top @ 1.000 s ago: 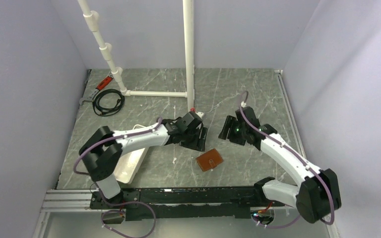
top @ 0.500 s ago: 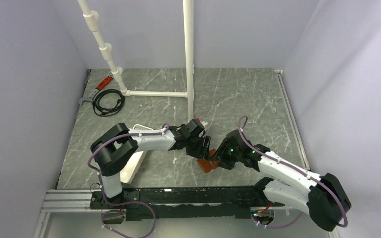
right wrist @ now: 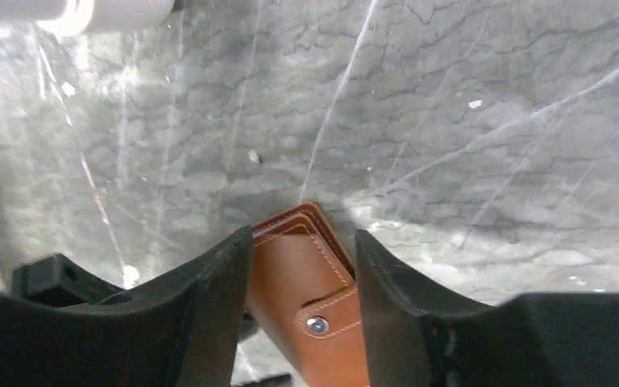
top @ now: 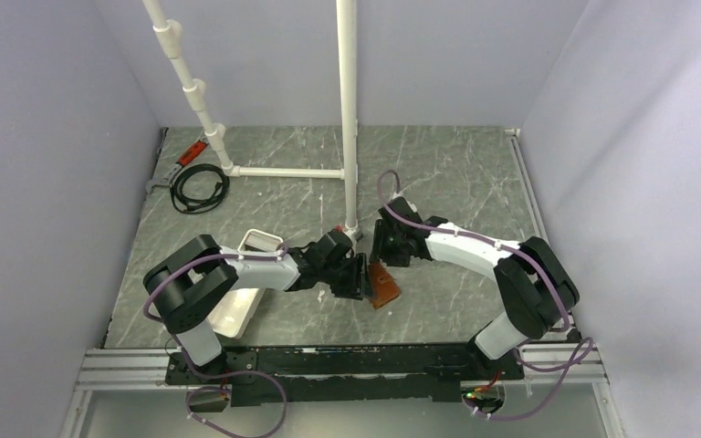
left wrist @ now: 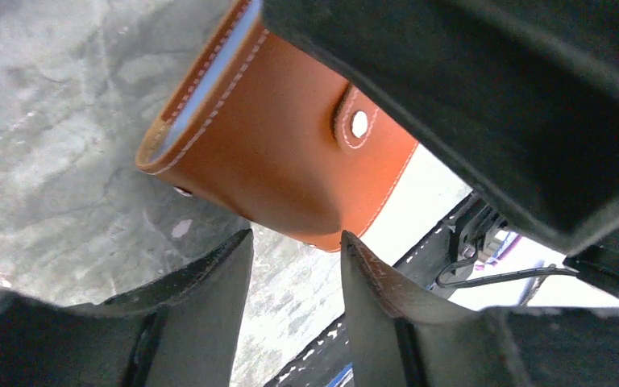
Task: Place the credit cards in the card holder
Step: Move the card holder to the center of the board, then open the card holder at the center of the board.
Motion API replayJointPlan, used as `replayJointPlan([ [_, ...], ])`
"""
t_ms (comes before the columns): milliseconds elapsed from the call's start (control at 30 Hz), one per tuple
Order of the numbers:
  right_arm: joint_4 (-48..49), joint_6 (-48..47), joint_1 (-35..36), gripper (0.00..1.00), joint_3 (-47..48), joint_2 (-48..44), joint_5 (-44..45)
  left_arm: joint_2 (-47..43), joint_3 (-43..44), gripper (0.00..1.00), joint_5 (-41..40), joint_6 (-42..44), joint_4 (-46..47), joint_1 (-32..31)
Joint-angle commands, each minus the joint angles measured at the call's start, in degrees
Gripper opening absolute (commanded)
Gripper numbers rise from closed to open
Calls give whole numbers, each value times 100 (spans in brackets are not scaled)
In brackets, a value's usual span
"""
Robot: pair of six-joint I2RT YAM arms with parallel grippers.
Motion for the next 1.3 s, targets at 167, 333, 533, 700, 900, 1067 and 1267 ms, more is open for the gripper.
replayJointPlan([
  [167,-243,-2057,517,56,-110,-501,-40,-117,-256,39,167,-361,68,498],
  [333,-11,-2219,846,47,-366,-507,229,-533,-358,23,343,-767,454,516],
  [533,12,-2023,1299,42,-520,-373,981,-150,-35,0,263,-1065,438,582],
  [700,-86,-1722,1609,39,-511,-121,1433,439,149,0,461,-1353,636,580],
  [900,-279,-1392,1939,15,-504,40,2102,490,18,0,-198,-1658,-232,578],
  [1067,-131,-1380,1907,0,-666,-402,2203,659,169,0,-633,-1829,-1418,576],
  [1267,196,-1293,1033,0,-865,-1065,1192,1054,372,0,-744,-1905,-1943,586],
])
